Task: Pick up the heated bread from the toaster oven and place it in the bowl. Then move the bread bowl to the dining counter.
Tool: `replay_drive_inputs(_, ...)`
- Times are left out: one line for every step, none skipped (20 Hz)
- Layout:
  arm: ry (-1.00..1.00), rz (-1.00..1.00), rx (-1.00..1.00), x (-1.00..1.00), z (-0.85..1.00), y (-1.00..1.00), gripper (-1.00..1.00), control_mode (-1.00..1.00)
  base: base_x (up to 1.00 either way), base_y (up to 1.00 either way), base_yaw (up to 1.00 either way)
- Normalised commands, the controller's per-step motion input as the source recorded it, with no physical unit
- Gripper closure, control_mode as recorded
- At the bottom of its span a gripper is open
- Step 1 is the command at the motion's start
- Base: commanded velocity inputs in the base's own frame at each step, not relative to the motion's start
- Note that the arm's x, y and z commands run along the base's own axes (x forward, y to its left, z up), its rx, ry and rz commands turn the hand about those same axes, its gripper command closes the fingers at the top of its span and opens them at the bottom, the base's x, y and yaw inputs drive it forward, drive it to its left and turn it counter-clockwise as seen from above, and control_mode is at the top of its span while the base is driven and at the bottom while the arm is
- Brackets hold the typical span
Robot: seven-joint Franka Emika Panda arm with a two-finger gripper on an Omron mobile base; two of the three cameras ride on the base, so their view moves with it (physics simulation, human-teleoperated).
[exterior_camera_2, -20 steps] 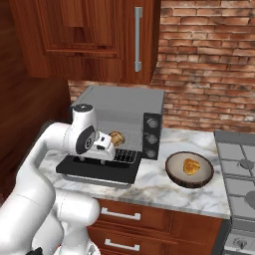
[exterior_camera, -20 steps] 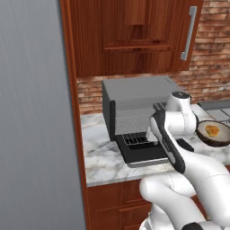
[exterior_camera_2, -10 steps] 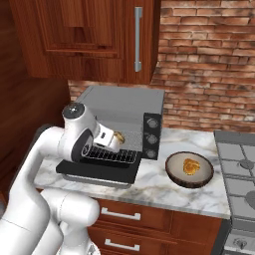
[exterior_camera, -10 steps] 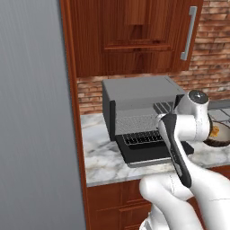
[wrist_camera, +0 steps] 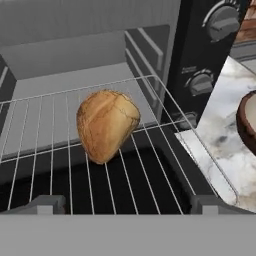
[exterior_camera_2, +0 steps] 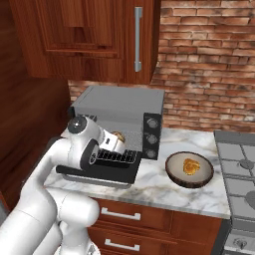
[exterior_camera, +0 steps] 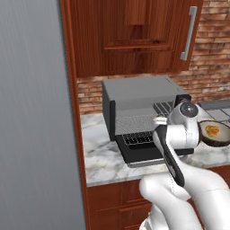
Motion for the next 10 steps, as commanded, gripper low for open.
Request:
replay_drive_inputs(0.08,0.00,0.00,0.55,0.15,0.00,-1.00,-1.00,0.00,0.00,0.00)
replay_drive_inputs(0.09,0.01,0.00,0.51,0.14,0.00,-1.00,-1.00,0.00,0.00,0.00)
replay_drive_inputs(0.12,0.05,0.00,0.41,0.06,0.00,-1.00,-1.00,0.00,0.00,0.00)
replay_drive_inputs(0.10,0.06,0.00,0.38,0.00,0.00,-1.00,-1.00,0.00,0.00,0.00)
replay_drive_inputs(0.07,0.04,0.00,0.39,0.00,0.00,-1.00,-1.00,0.00,0.00,0.00)
replay_drive_inputs(0.05,0.01,0.00,0.44,0.00,0.00,-1.00,-1.00,0.00,0.00,0.00)
replay_drive_inputs(0.01,0.00,0.00,0.48,0.00,0.00,-1.00,-1.00,0.00,0.00,0.00)
replay_drive_inputs(0.00,0.00,0.00,0.50,0.00,0.00,-1.00,-1.00,0.00,0.00,0.00)
replay_drive_inputs(0.00,0.00,0.00,0.46,0.00,0.00,-1.00,-1.00,0.00,0.00,0.00)
replay_drive_inputs(0.00,0.00,0.00,0.45,-0.05,0.00,-1.00,-1.00,0.00,0.00,0.00)
